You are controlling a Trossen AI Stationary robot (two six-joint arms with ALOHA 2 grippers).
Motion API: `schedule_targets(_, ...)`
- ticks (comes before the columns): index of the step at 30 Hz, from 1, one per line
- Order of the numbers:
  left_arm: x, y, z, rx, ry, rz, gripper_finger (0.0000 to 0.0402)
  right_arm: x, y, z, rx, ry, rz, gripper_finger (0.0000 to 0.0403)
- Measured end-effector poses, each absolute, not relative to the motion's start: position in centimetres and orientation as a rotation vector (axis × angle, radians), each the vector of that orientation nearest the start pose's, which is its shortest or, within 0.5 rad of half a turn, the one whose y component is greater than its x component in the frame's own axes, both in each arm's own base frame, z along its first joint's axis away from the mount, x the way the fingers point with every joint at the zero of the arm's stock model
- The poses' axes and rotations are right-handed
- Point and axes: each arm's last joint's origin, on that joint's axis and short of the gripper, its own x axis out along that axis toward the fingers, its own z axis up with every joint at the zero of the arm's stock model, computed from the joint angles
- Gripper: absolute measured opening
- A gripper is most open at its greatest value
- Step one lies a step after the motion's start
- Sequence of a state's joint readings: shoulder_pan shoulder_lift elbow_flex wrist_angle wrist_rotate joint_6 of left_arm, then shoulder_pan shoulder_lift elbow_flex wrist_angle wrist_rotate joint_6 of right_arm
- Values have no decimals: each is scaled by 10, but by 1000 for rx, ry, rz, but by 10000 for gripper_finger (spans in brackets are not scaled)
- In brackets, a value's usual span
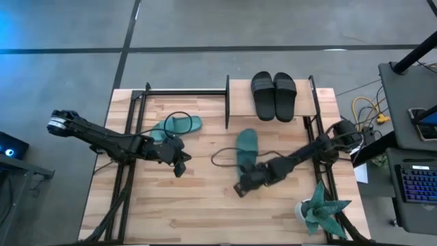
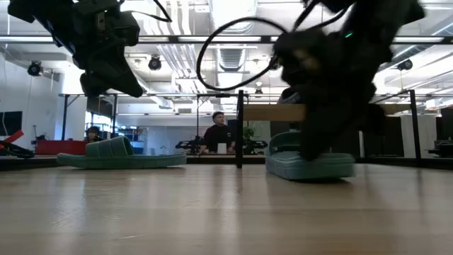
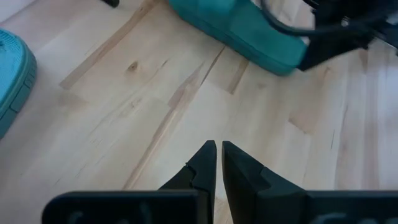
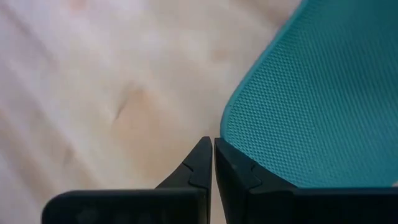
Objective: Pick and place slides into the shelf
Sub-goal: Put the bottom green slipper under the shelf
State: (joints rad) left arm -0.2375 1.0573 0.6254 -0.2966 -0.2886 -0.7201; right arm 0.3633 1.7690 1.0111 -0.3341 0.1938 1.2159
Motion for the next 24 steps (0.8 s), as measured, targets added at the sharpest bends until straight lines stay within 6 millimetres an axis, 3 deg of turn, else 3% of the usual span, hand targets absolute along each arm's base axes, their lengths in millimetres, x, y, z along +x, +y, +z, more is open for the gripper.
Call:
schedule_targets(5, 205, -42, 222, -513, 651, 285, 11, 322, 79, 154, 753, 932, -593, 13)
schedule_targets(12, 205, -42, 222, -517, 655, 279, 11, 314, 45, 154, 664, 972, -780, 13)
schedule_targets(24, 206, -42, 221, -515, 657, 280, 11, 301, 22, 154, 494, 892, -1059, 13)
